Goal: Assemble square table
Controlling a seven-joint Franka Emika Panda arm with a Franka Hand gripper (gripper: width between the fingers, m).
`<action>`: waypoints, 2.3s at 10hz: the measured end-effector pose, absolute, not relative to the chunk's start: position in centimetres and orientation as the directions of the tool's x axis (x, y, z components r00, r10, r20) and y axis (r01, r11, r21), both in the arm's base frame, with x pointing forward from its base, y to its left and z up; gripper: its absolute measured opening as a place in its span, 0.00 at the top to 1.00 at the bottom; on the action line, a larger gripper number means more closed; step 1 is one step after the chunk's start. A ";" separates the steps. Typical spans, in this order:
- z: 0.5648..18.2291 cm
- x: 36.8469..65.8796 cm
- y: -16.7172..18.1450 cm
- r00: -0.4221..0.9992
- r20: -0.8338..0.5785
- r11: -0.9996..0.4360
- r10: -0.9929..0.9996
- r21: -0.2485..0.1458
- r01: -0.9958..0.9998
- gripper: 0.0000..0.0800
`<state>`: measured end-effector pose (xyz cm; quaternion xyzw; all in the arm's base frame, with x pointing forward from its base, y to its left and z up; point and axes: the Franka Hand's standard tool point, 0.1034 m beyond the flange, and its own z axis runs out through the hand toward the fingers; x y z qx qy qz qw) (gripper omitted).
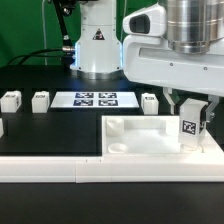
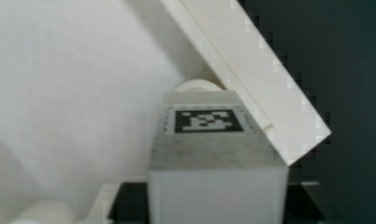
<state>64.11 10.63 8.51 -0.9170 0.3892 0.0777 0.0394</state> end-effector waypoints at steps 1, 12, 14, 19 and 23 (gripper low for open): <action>8.4 64.2 10.4 0.609 -0.170 -0.617 -0.775 -0.005 -0.787 0.64; 8.7 63.3 11.2 0.347 -0.140 -0.354 -0.927 0.030 -0.935 0.38; 8.8 63.6 11.1 0.667 -0.117 -0.669 -0.736 -0.019 -0.743 0.20; 8.3 63.8 11.1 0.908 -0.069 -0.905 -0.413 -0.079 -0.418 0.19; 7.7 63.6 11.0 0.940 -0.046 -0.936 -0.338 -0.089 -0.340 0.22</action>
Offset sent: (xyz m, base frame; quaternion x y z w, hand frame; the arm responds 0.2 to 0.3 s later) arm -0.0143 0.0133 -0.0073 0.0151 -0.0097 0.2027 0.9791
